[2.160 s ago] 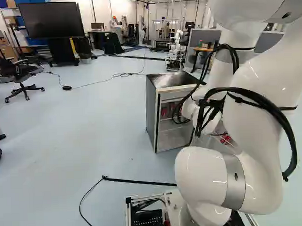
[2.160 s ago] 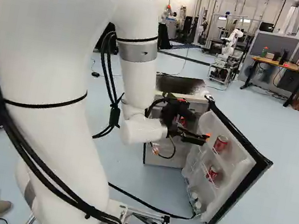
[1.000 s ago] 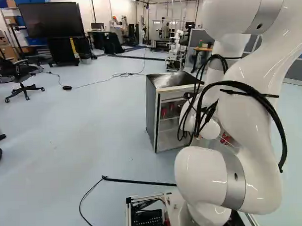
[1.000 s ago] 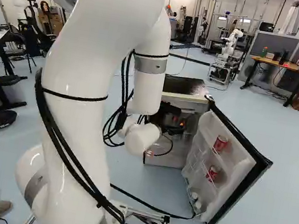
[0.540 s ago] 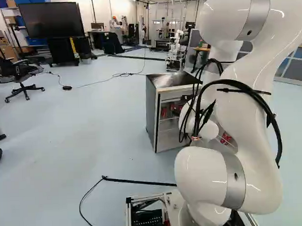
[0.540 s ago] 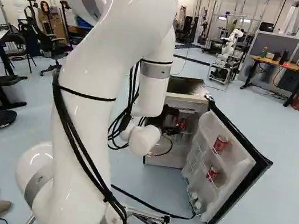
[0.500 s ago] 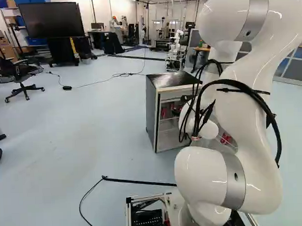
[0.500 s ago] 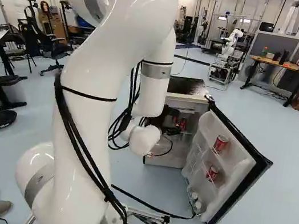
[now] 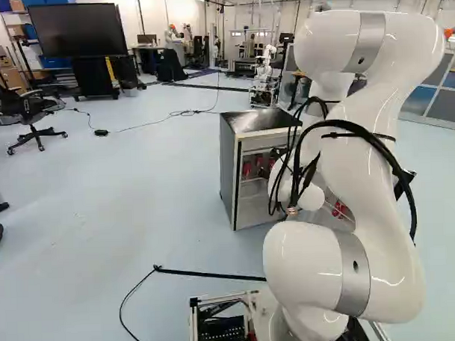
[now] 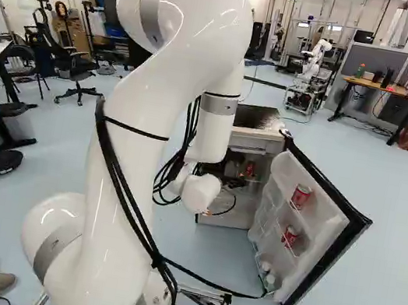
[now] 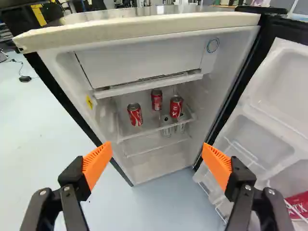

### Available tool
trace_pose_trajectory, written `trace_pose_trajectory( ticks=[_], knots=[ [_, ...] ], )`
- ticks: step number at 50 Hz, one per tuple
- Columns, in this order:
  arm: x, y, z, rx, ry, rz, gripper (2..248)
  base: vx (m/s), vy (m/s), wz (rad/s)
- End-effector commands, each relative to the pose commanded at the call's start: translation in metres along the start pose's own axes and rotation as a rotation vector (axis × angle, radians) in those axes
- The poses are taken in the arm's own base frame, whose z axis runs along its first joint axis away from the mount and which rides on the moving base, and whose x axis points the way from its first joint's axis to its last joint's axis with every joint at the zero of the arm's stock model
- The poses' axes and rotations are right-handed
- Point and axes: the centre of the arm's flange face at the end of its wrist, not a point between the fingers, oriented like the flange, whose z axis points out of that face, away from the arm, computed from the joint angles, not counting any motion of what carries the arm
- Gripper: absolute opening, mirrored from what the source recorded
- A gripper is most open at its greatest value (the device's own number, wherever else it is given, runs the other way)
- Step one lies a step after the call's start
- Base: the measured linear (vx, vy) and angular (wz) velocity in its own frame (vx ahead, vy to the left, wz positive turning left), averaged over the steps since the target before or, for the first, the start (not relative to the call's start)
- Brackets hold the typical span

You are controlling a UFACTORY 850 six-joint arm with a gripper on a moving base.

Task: Grab a drink from the fridge

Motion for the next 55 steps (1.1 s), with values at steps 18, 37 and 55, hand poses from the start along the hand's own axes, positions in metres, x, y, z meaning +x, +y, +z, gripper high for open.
trace_pose_trajectory(
  ticks=[18,37,55],
  knots=[
    [-0.016,0.001,0.018,0.006,-0.028,0.004,247,0.000,0.000,0.000],
    [-0.028,0.002,0.040,0.014,-0.001,0.006,247,0.000,0.000,0.000],
    [-0.040,0.002,0.063,0.022,0.027,0.007,247,0.000,0.000,0.000]
  ],
)
